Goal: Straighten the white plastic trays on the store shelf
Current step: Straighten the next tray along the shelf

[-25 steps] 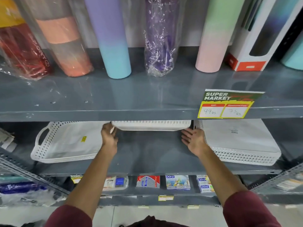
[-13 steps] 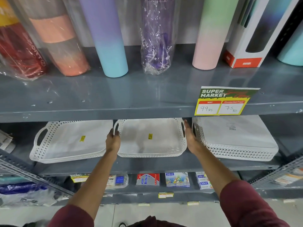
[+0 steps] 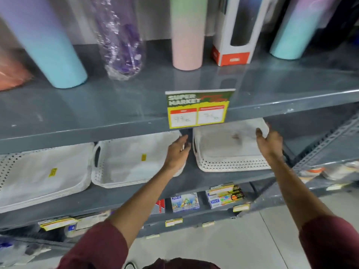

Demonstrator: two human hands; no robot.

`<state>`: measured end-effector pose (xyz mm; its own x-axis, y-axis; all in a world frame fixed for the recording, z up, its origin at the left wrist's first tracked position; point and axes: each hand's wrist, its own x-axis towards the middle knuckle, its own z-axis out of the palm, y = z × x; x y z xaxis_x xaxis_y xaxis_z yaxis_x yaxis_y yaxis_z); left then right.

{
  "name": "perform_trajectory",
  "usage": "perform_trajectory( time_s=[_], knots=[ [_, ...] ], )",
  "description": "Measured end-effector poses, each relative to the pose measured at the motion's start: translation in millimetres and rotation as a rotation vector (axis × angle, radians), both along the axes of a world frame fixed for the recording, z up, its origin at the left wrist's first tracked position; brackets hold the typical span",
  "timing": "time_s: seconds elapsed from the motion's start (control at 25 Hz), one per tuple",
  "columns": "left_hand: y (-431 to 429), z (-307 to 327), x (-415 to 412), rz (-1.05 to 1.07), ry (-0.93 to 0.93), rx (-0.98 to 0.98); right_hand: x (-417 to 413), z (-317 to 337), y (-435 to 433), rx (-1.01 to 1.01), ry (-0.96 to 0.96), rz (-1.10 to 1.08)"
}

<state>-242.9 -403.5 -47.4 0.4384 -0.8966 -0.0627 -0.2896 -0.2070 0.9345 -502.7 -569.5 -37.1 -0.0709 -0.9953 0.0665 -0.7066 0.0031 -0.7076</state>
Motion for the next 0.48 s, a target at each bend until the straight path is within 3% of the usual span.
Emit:
perform_trajectory(
  time_s=[0.08,0.24,0.36,0.48],
  knots=[
    [-31,-10,-26,-0.083,0.074,0.185,-35,-13,-21,0.116,0.201,-0.017],
    [-74,-31,-57,0.049,0.151,0.409,-61,-32,-30,0.39,0.038,0.011],
    [-79,-35,-62,0.196,0.229,0.392,-65,-34,-19,0.405,-0.031,0.014],
    [-79,-35,-57,0.289,0.268,0.225,-68,-27,-21,0.285,-0.081,0.006]
  ],
)
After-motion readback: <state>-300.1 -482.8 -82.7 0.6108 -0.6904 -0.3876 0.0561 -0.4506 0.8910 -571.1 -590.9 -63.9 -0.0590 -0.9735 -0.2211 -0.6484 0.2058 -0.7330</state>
